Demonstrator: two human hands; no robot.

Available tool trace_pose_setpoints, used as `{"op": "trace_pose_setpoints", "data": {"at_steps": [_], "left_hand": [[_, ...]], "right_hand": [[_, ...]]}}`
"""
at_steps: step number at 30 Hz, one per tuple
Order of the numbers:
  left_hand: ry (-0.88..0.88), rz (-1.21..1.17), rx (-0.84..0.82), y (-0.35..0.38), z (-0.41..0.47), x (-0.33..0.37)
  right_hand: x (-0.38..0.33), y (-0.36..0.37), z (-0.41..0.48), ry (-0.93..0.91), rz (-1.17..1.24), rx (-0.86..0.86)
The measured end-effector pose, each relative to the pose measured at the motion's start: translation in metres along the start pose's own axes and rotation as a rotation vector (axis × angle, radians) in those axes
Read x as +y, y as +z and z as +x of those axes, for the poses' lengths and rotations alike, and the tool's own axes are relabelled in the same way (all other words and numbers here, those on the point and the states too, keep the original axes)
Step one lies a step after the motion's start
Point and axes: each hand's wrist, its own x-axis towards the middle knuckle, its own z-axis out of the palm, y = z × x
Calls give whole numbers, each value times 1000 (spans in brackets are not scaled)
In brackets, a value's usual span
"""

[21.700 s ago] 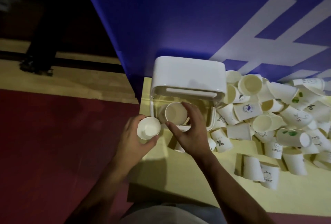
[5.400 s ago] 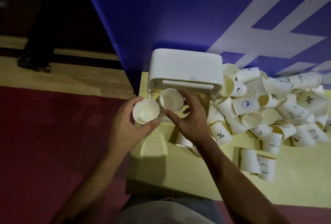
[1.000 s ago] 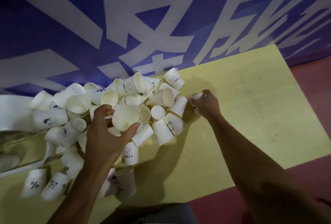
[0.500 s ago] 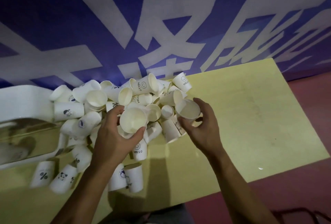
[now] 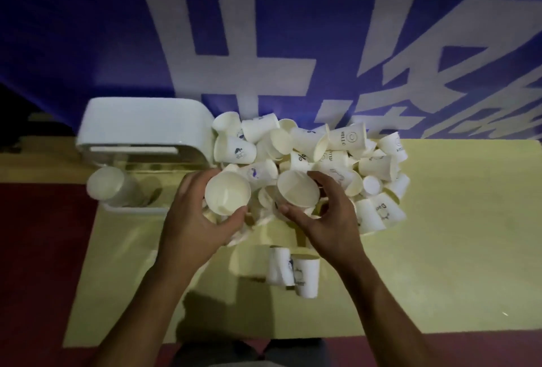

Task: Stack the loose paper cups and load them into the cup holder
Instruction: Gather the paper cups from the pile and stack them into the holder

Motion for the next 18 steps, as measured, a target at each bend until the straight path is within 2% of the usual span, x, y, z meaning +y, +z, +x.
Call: {"op": "trace_pose_setpoints", "data": {"at_steps": [9, 13, 18], "left_hand": [[-46, -23, 133, -138, 1, -121], [-73, -10, 186, -177, 10, -157], [-54, 28, 208, -193, 24, -183]], "right_hand": [[-94, 172, -25, -11, 41, -75], [-123, 216, -31, 1, 90, -84], [-137, 236, -33, 26, 71, -58]]}}
